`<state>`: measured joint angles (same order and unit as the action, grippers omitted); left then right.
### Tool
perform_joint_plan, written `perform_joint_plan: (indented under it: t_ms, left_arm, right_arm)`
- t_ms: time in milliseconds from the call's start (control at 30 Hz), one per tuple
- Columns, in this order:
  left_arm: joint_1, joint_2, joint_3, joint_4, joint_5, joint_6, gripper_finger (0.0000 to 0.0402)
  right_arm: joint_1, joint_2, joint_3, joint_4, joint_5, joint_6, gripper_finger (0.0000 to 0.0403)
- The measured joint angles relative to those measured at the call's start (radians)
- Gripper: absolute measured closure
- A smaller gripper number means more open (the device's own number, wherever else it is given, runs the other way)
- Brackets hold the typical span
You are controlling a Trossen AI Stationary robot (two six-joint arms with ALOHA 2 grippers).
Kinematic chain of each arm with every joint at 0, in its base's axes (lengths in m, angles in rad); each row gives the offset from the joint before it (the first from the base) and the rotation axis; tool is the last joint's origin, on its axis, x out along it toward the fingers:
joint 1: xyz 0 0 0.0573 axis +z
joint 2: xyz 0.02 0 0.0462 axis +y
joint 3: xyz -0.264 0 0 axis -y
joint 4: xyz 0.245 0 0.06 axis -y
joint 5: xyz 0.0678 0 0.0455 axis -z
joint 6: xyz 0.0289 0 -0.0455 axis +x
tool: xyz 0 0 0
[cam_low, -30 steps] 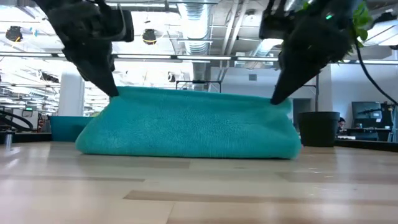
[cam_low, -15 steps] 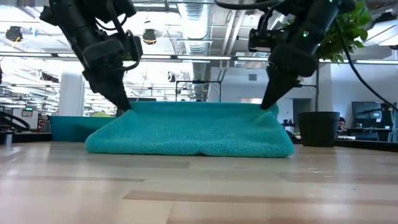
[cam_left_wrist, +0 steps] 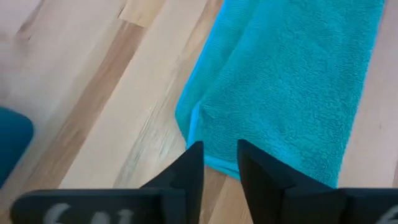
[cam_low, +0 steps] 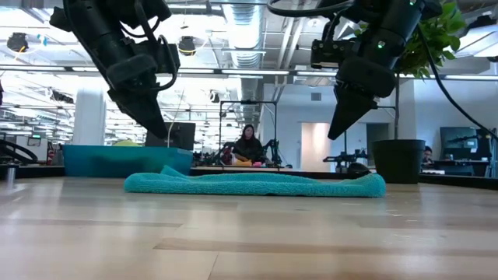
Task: Fold microfiber towels
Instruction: Fold the blue towel
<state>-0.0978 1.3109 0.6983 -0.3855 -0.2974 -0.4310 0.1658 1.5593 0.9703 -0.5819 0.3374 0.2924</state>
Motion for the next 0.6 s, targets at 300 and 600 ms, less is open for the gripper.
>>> perform_joint_plan:
  t_ms: [300, 600]
  left_arm:
    - [-0.030, 0.000, 0.001, 0.007, 0.111, 0.131, 0.0276]
    - [-0.246, 0.000, -0.085, 0.186, 0.055, 0.275, 0.0281]
  right_arm:
    - [-0.017, -0.005, 0.000, 0.004, 0.000, 0.053, 0.0199]
    - [0.023, -0.010, 0.001, 0.008, 0.000, 0.048, 0.0163]
